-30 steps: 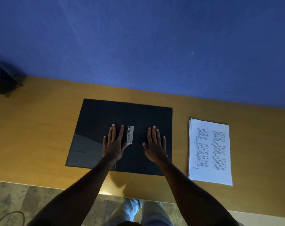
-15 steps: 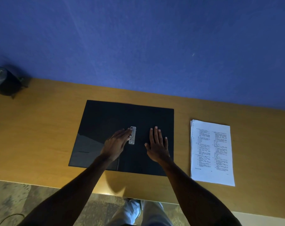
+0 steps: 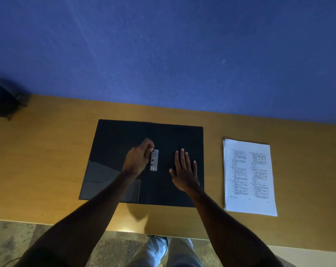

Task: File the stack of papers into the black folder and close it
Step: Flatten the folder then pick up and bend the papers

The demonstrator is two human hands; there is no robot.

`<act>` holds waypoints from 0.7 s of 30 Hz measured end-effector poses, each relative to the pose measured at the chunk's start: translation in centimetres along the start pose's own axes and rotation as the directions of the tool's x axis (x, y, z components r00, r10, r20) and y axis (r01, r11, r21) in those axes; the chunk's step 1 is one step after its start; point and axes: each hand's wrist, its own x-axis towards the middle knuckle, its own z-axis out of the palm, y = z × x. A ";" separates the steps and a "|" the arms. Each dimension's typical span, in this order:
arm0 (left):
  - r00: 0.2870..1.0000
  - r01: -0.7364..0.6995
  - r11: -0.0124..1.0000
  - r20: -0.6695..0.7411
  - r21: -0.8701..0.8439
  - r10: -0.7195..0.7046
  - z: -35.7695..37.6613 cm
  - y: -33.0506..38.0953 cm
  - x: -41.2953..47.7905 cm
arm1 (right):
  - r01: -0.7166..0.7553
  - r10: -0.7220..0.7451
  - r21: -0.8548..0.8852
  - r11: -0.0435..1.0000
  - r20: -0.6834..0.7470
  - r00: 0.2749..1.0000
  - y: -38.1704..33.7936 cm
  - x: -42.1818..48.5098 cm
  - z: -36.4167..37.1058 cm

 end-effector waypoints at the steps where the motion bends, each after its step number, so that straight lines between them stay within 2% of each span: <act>1: 1.000 -0.002 1.000 0.000 0.013 0.002 0.0 0.1 0.4 | 0.000 0.000 0.005 1.000 -0.001 1.000 0.0 0.1 0.0; 9: 0.999 -0.021 0.985 0.027 0.172 0.017 0.4 0.5 1.8 | -0.002 0.002 0.015 1.000 -0.015 1.000 0.2 0.2 0.5; 17: 0.960 -0.136 0.910 0.281 0.391 0.023 0.7 -0.7 1.7 | -0.009 0.010 0.016 1.000 -0.023 1.000 0.2 0.2 0.5; 21: 0.940 -0.156 0.888 0.340 0.433 -0.001 1.2 -1.4 1.1 | -0.009 0.009 0.013 1.000 -0.010 1.000 0.2 0.1 0.4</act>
